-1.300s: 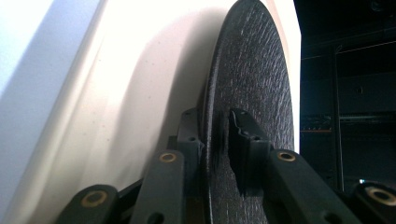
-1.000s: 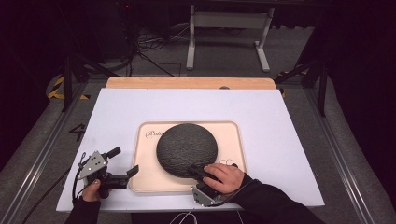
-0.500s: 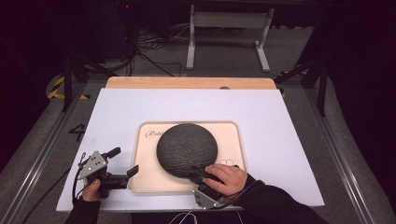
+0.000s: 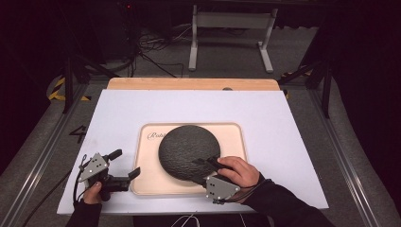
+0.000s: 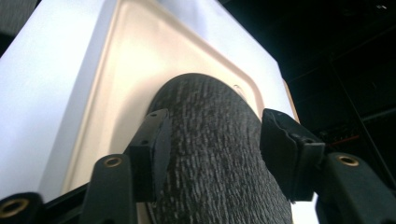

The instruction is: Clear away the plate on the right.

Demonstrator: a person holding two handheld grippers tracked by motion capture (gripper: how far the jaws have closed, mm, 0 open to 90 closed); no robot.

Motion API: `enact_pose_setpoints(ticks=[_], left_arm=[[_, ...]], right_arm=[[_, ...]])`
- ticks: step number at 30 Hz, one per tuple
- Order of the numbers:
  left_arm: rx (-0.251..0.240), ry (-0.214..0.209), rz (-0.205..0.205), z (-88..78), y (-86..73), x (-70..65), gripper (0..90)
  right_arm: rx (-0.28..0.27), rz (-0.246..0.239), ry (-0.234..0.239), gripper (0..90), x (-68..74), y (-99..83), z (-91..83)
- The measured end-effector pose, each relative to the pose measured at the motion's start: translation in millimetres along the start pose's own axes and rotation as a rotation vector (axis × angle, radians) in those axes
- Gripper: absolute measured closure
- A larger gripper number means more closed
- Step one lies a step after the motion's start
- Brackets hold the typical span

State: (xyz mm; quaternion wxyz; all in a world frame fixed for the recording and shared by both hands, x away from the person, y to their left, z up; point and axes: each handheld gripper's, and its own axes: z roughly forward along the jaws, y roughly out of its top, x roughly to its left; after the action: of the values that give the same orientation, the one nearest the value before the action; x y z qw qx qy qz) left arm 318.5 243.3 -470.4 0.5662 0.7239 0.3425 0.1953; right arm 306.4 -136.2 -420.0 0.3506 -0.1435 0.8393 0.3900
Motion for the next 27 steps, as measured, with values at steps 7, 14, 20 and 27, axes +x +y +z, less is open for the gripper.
enact_pose_setpoints(ticks=[7, 14, 20, 27], left_arm=[[0.0, 0.0, 0.0, 0.0, 0.0, 0.0, 1.3], [0.001, -0.001, 0.001, 0.0, 0.0, 0.1, 1.3], [0.002, 0.0, -0.001, 0.0, 0.0, 0.0, 1.3], [-0.001, 0.001, 0.0, 0.2, 0.0, 0.0, 1.3]], right_arm=[[-0.101, 0.194, -0.014, 30.6, -16.0, -6.5, -8.8], [-0.187, 0.42, -0.028, 26.6, -34.0, -14.3, -21.6], [-0.193, 0.58, -0.074, 13.4, -45.9, -25.8, -30.3], [-0.249, 0.746, -0.095, 9.3, -59.7, -44.4, -44.3]])
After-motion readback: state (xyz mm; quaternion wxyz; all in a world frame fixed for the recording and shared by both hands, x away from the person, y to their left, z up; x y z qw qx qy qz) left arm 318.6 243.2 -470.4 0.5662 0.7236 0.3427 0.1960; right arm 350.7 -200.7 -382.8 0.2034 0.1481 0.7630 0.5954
